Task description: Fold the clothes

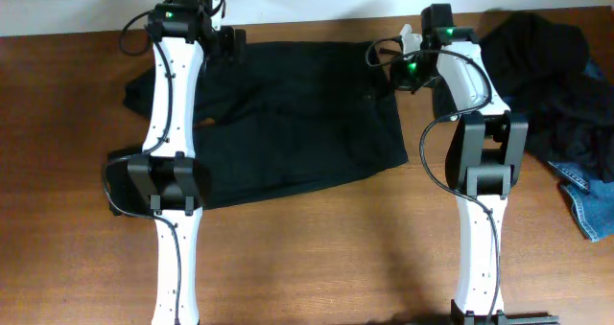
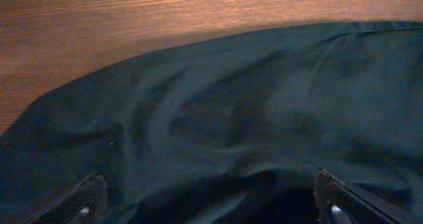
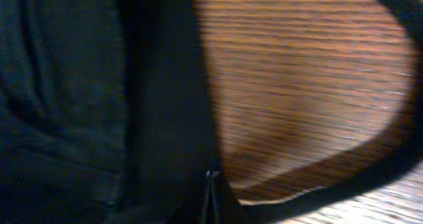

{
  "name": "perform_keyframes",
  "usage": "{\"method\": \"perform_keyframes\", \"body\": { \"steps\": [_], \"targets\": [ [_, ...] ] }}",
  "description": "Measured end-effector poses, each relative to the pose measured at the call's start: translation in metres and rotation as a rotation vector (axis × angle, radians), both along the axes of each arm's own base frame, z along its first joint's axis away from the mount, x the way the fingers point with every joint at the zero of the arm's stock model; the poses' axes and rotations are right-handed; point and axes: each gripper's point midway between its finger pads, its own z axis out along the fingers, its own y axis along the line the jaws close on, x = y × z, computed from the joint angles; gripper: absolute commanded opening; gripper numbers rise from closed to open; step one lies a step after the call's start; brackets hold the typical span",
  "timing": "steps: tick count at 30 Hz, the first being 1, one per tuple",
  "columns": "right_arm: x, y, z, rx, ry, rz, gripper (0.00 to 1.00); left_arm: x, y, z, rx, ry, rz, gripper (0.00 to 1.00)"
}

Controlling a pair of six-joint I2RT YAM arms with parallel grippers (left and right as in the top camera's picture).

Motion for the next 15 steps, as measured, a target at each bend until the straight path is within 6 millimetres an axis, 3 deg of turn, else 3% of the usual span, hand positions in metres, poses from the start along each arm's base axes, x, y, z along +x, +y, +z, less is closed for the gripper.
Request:
{"method": "perform_keyframes", "body": {
  "steps": [3, 4, 5, 6, 7, 8, 12, 15],
  "targets": [
    [0.003, 0.010, 0.011, 0.049, -0.027, 0.036, 0.04, 0.001, 0.004, 0.000, 0.013, -0.002, 0.008, 0.99],
    [0.006, 0.014, 0.016, 0.064, -0.043, 0.051, 0.10, 0.001, 0.006, 0.000, 0.017, -0.002, 0.010, 0.99],
    [0.008, 0.017, 0.021, 0.079, -0.058, 0.066, 0.18, 0.001, 0.009, 0.000, 0.020, -0.003, 0.013, 0.99],
    [0.010, 0.021, 0.027, 0.092, -0.077, 0.084, 0.34, 0.001, 0.010, 0.000, 0.021, -0.003, 0.015, 0.99],
    [0.011, 0.025, 0.031, 0.100, -0.091, 0.102, 0.40, 0.001, 0.012, 0.000, 0.022, -0.003, 0.018, 0.99],
    [0.012, 0.034, 0.039, 0.120, -0.115, 0.137, 0.58, 0.002, 0.016, 0.000, 0.022, -0.003, 0.023, 0.99],
    [0.009, 0.066, 0.048, 0.129, -0.151, 0.232, 0.62, 0.003, 0.025, 0.000, 0.029, -0.003, 0.032, 0.99],
    [0.001, 0.104, 0.045, 0.103, -0.158, 0.311, 0.62, 0.003, 0.032, 0.000, 0.038, -0.003, 0.031, 0.99]
  ]
}}
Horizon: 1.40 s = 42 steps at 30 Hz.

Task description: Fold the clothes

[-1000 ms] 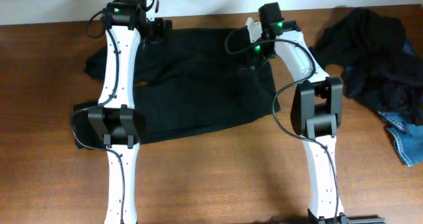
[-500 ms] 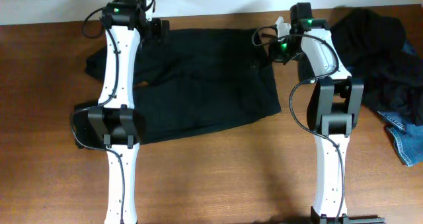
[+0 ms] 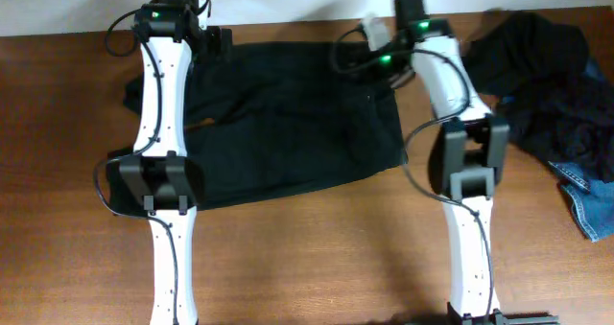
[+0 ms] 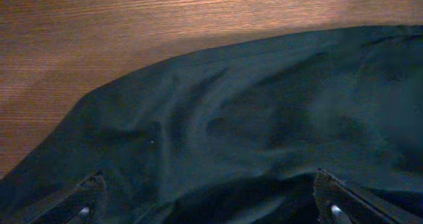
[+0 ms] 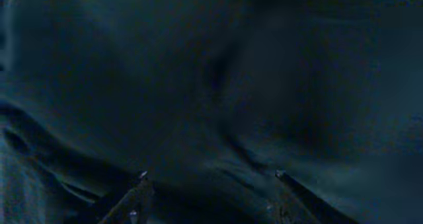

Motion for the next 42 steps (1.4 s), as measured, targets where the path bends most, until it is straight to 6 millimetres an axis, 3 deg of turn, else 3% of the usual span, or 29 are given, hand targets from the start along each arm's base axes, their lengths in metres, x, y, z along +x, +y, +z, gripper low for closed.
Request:
{"method": "perform_keyframes", "body": {
  "steps": [1, 6, 11, 17, 21, 30, 37, 39, 42],
  "targets": [
    [-0.003, 0.016, 0.000, -0.014, -0.010, 0.031, 0.63, 0.000, 0.001, 0.000, 0.002, 0.000, -0.001, 0.99],
    [-0.017, 0.057, -0.004, -0.050, -0.021, 0.103, 0.64, 0.000, 0.004, 0.000, 0.004, 0.000, 0.000, 0.99],
    [-0.017, 0.060, -0.014, -0.168, -0.032, 0.073, 0.59, 0.000, 0.004, 0.000, 0.004, 0.001, 0.000, 0.99],
    [-0.012, 0.044, -0.028, -0.353, -0.052, -0.003, 0.58, -0.004, 0.004, -0.002, 0.005, 0.018, 0.000, 0.99],
    [-0.016, 0.035, -0.050, -0.421, -0.016, -0.027, 0.58, -0.004, 0.004, -0.002, 0.005, 0.020, 0.000, 0.99],
    [-0.017, 0.022, -0.051, -0.457, 0.010, -0.081, 0.58, -0.004, 0.004, -0.002, 0.005, 0.021, 0.000, 0.99],
    [-0.009, -0.031, -0.052, -0.454, 0.062, -0.175, 0.59, -0.004, 0.004, -0.002, 0.005, 0.021, 0.000, 0.99],
    [-0.008, -0.044, -0.051, -0.451, 0.073, -0.184, 0.66, -0.004, 0.004, -0.002, 0.005, 0.020, 0.000, 0.99],
    [-0.008, -0.048, -0.049, -0.442, 0.075, -0.181, 0.75, -0.002, 0.004, -0.001, 0.005, 0.011, 0.000, 0.99]
  ]
}}
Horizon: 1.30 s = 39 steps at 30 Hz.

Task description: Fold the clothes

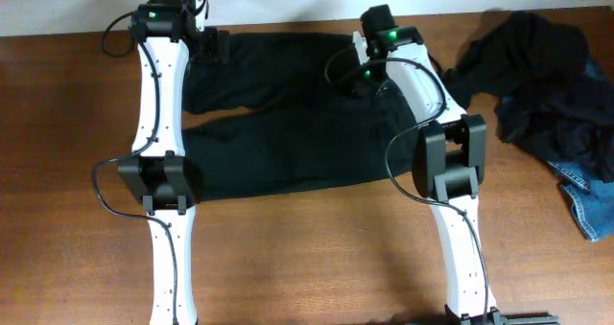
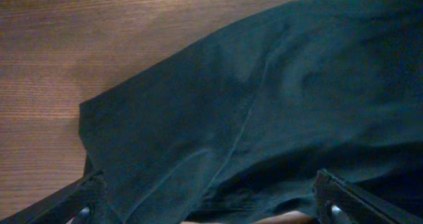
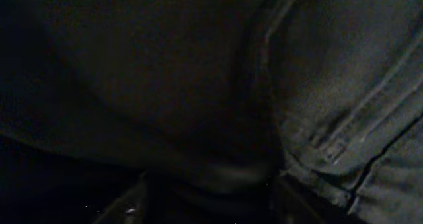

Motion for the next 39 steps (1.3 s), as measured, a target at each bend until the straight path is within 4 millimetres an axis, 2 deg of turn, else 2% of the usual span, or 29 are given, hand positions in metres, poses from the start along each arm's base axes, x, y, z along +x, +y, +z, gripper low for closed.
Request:
{"method": "perform_keyframes", "body": {
  "steps": [4, 8, 10, 12, 14, 15, 17, 19, 21, 23, 26, 29, 35, 39],
  "targets": [
    [-0.007, 0.004, 0.012, 0.023, 0.029, 0.012, 0.80, 0.007, -0.001, 0.001, -0.002, -0.029, 0.000, 0.98],
    [-0.003, 0.011, 0.045, 0.064, -0.005, 0.022, 0.80, 0.023, 0.000, -0.011, -0.002, -0.064, -0.002, 0.84],
    [0.005, 0.014, 0.064, 0.081, -0.050, 0.026, 0.80, 0.031, 0.003, -0.023, -0.001, -0.078, 0.000, 0.84],
    [0.008, 0.014, 0.073, 0.095, -0.071, 0.026, 0.83, 0.037, 0.012, -0.036, 0.000, -0.084, 0.013, 0.92],
    [0.009, 0.012, 0.074, 0.118, -0.072, 0.022, 0.86, 0.050, 0.020, -0.038, -0.002, -0.132, 0.024, 0.99],
    [0.010, 0.010, 0.075, 0.128, -0.072, 0.020, 0.88, 0.055, 0.027, -0.039, -0.006, -0.153, 0.033, 0.99],
    [0.015, 0.001, 0.077, 0.166, -0.082, 0.004, 0.89, 0.069, 0.042, -0.038, -0.030, -0.214, 0.047, 0.99],
    [0.025, -0.015, 0.083, 0.226, -0.112, -0.016, 0.91, 0.081, 0.066, -0.036, -0.058, -0.279, 0.067, 0.99],
    [0.031, -0.029, 0.086, 0.265, -0.131, -0.037, 0.92, 0.088, 0.085, -0.037, -0.066, -0.317, 0.088, 0.99],
    [0.034, -0.045, 0.088, 0.289, -0.136, -0.061, 0.92, 0.088, 0.103, -0.046, -0.074, -0.321, 0.111, 0.99],
    [0.035, -0.058, 0.089, 0.299, -0.139, -0.083, 0.92, 0.085, 0.113, -0.068, -0.107, -0.310, 0.112, 0.99],
    [0.035, -0.060, 0.089, 0.304, -0.141, -0.076, 0.92, 0.078, 0.104, -0.089, -0.164, -0.274, 0.080, 0.99],
    [0.040, -0.061, 0.091, 0.286, -0.169, -0.063, 0.92, 0.076, 0.067, -0.088, -0.274, -0.258, -0.014, 0.99],
    [0.046, -0.062, 0.094, 0.282, -0.196, -0.061, 0.92, 0.074, 0.054, -0.086, -0.332, -0.254, -0.052, 0.99]
  ]
}}
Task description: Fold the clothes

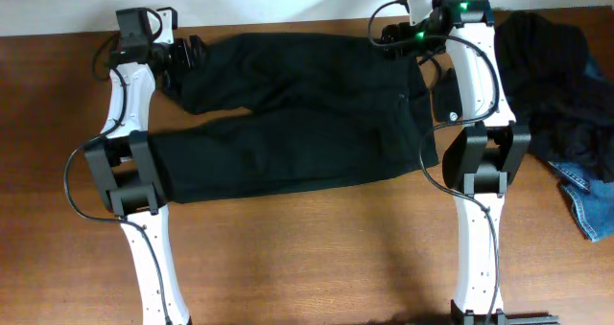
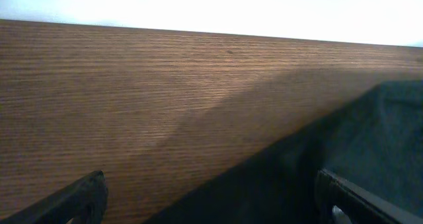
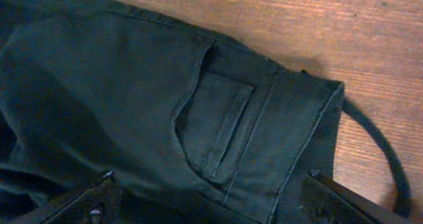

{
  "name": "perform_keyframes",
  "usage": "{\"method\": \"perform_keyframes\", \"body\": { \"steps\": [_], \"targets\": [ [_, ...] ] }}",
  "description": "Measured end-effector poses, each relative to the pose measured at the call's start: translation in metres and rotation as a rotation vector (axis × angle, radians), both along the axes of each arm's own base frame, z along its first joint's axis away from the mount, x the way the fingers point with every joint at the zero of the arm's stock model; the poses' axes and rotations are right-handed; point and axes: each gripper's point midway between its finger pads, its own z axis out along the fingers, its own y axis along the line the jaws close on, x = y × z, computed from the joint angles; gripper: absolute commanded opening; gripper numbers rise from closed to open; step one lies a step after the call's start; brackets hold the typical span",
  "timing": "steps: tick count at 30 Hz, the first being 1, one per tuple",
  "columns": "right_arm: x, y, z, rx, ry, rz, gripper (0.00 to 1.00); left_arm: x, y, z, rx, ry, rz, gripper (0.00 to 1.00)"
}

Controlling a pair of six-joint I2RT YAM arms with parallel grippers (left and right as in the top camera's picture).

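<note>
Dark green trousers [image 1: 297, 114] lie spread on the table, legs to the left and waist to the right. My left gripper [image 1: 182, 54] is open at the end of the far leg. In its wrist view the gripper [image 2: 215, 201] shows dark cloth [image 2: 344, 138] low between wide-set fingers and bare wood beyond. My right gripper [image 1: 391, 37] is open over the waist's far corner. The right wrist view has the gripper [image 3: 208, 197] just above the cloth, with the back pocket [image 3: 215, 128] ahead.
A heap of black garments [image 1: 537, 66] and a blue denim piece [image 1: 590, 205] lie at the right edge of the wooden table [image 1: 307, 258]. A black cable [image 3: 377, 145] loops on the wood beside the waistband.
My right gripper has moved from over the middle of the trousers to the waist's far right corner, and its jaws stand wider. The waist reaches further right. The left gripper has shifted left.
At first the trousers lay bunched, with my right gripper shut beside the waist and the left open on the far leg. Then the right stood part open on the cloth, further left each time. Now the trousers lie flatter and wider, and both grippers are open.
</note>
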Motion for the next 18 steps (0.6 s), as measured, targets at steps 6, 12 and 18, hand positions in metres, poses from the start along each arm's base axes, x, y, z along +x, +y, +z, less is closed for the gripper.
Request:
{"method": "perform_keyframes", "body": {
  "steps": [6, 12, 18],
  "targets": [
    [0.010, -0.002, 0.005, -0.003, -0.045, -0.003, 0.92, -0.001, 0.004, 0.003, -0.069, 0.005, 0.010, 0.99],
    [0.021, -0.025, 0.008, 0.002, -0.093, -0.037, 0.92, -0.001, 0.008, 0.006, -0.117, 0.010, 0.032, 0.89],
    [0.041, -0.042, -0.009, 0.028, -0.148, -0.052, 0.92, -0.001, 0.007, 0.007, -0.134, 0.011, 0.042, 0.83]
  ]
}}
